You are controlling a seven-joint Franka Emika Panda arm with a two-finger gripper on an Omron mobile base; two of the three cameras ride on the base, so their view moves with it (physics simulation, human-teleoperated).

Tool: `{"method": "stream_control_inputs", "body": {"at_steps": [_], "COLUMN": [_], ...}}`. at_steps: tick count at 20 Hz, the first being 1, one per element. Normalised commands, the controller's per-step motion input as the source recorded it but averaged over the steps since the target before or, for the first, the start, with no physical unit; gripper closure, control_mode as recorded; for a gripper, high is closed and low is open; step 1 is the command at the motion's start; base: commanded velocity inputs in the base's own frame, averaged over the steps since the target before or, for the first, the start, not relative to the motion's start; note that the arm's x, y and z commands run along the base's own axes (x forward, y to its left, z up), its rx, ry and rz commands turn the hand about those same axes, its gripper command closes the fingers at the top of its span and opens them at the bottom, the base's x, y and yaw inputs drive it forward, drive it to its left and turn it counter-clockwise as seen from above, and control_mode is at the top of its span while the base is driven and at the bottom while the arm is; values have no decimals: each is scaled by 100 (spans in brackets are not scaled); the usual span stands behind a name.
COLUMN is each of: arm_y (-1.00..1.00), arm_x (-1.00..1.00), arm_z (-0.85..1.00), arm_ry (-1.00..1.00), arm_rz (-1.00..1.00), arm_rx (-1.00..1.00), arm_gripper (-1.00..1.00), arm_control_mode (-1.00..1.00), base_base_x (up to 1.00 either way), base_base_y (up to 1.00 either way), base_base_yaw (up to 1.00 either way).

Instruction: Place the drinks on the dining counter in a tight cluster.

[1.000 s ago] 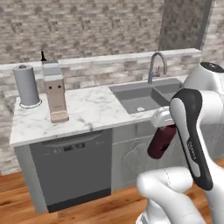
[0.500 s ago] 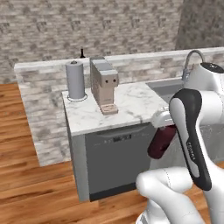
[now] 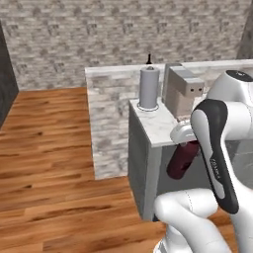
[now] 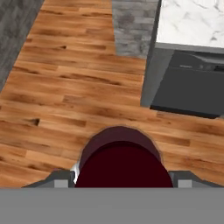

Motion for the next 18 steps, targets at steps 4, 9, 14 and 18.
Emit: {"method": "stream_control_inputs", "body": {"at_steps": [4, 9, 14, 18], "arm_y": [0, 0, 0, 0], "arm_x": [0, 0, 0, 0], "arm_z": [0, 0, 0, 0], "arm_ry": [0, 0, 0, 0], "arm_rz": [0, 0, 0, 0], "arm_rx": [0, 0, 0, 0], "arm_gripper": [100, 100, 100, 100], "arm_control_mode": [100, 100, 100, 100], "base_base_x": [35, 88, 100, 100], "base_base_y": [100, 100, 100, 100], "base_base_yaw": [0, -1, -5, -12]}}
